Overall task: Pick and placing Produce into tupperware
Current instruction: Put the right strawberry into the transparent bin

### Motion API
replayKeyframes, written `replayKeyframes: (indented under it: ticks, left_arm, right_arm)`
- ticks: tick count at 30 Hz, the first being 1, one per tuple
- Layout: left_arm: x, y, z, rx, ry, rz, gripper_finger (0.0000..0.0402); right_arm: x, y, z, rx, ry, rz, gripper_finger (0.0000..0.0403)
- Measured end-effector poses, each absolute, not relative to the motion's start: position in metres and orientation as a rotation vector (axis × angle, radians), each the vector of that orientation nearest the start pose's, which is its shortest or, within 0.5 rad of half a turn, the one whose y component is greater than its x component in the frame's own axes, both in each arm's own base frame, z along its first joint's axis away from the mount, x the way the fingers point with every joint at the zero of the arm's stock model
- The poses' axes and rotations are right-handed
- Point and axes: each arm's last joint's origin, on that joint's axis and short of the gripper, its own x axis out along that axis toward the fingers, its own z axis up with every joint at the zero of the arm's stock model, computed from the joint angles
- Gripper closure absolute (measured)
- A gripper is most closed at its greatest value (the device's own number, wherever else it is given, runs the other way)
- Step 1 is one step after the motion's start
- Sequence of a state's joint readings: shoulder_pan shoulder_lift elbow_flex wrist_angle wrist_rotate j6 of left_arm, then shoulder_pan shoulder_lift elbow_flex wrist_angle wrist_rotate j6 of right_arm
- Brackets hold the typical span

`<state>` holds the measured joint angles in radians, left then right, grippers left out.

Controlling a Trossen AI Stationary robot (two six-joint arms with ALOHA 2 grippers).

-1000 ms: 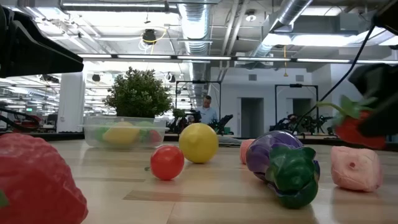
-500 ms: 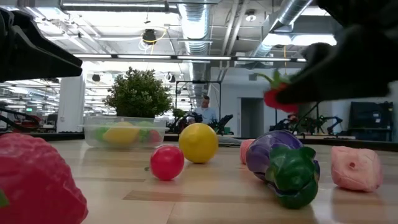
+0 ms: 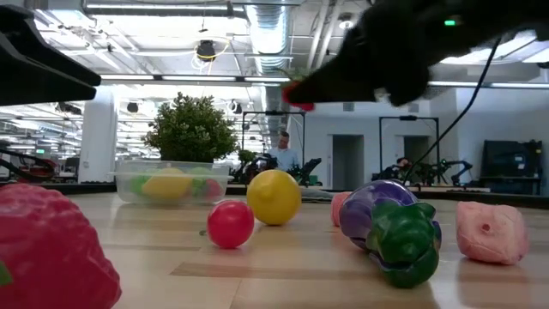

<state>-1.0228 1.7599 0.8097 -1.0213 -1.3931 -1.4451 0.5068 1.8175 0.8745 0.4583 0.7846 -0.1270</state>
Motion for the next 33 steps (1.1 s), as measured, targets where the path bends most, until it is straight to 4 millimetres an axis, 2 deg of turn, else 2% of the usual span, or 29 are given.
replayKeyframes:
  ticks: [17, 33]
  left_arm:
    - [0.131, -0.182, 0.134, 0.443, 0.364, 0.555, 0.0171]
    - [0.122, -0.186, 0.133, 0.380, 0.396, 0.543, 0.0171]
  right_arm:
    - [0.372, 0.081, 0.185, -0.442, 0.385, -0.199, 0.0223]
    - [0.393, 0.017, 0.202, -0.420, 0.342, -0.117, 0.0225]
